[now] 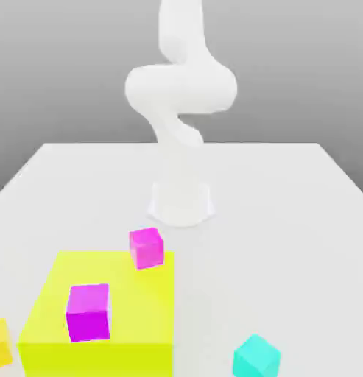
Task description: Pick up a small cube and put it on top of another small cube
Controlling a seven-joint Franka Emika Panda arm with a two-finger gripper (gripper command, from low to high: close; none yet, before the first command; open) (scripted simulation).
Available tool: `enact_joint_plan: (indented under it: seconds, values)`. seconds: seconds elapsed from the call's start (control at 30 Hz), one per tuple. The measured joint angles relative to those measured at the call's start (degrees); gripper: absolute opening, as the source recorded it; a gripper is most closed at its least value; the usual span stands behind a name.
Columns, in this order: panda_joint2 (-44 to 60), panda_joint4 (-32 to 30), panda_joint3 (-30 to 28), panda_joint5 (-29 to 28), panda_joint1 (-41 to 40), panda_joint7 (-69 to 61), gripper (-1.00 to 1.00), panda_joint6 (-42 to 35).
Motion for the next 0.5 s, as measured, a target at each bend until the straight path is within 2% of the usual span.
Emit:
enact_joint_plan:
  seconds: [0.5]
  values:
    - [31.47,1.98,-6.67,2.28,-8.95,12.56,0.00,8.23]
